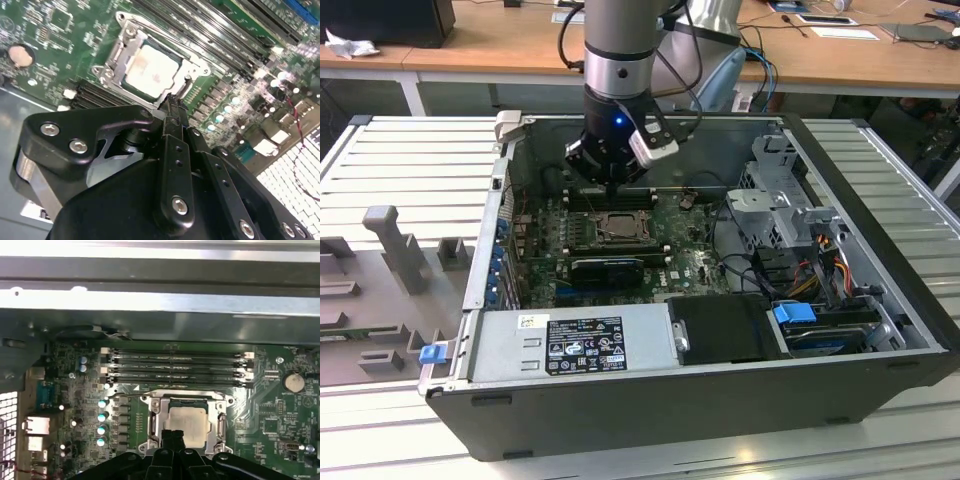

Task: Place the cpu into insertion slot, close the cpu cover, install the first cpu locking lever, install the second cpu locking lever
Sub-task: 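Install the first cpu locking lever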

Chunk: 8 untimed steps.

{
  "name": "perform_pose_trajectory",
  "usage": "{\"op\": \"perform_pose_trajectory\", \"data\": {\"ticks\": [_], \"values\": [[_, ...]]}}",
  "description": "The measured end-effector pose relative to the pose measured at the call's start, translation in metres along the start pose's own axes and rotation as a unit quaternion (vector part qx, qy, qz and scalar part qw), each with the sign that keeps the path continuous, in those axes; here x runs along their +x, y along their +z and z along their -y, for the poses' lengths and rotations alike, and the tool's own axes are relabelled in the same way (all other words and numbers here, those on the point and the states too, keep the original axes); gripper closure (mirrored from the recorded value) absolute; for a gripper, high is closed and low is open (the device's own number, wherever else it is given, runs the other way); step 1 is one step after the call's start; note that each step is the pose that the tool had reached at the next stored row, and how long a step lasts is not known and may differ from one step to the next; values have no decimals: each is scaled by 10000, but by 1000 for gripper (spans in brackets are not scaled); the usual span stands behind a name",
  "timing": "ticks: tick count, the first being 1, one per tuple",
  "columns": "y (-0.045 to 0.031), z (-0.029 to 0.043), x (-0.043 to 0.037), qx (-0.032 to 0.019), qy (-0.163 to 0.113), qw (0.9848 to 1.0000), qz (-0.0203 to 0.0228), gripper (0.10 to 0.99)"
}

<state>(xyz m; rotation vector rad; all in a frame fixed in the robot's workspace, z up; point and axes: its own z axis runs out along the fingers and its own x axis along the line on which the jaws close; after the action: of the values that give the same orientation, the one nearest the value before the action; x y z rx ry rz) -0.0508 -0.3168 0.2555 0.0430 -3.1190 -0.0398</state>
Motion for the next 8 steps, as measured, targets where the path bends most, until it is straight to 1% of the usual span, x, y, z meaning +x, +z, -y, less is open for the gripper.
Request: {"op": "perform_pose_trajectory", "data": {"ticks": [1, 2, 3, 4, 5, 6, 7, 8], "values": [[2, -1, 27, -11, -1, 10000, 3, 980], [3, -1, 51, -46, -2, 10000, 6, 980], [5, -3, 99, -187, -4, 9998, 14, 980], [5, -3, 118, -249, -6, 9997, 16, 980], [8, -4, 141, -298, -8, 9996, 19, 980], [18, -5, 201, -307, -9, 9995, 34, 980], [29, -7, 278, -309, -9, 9995, 50, 980], [32, -8, 320, -313, -10, 9995, 57, 980]]}}
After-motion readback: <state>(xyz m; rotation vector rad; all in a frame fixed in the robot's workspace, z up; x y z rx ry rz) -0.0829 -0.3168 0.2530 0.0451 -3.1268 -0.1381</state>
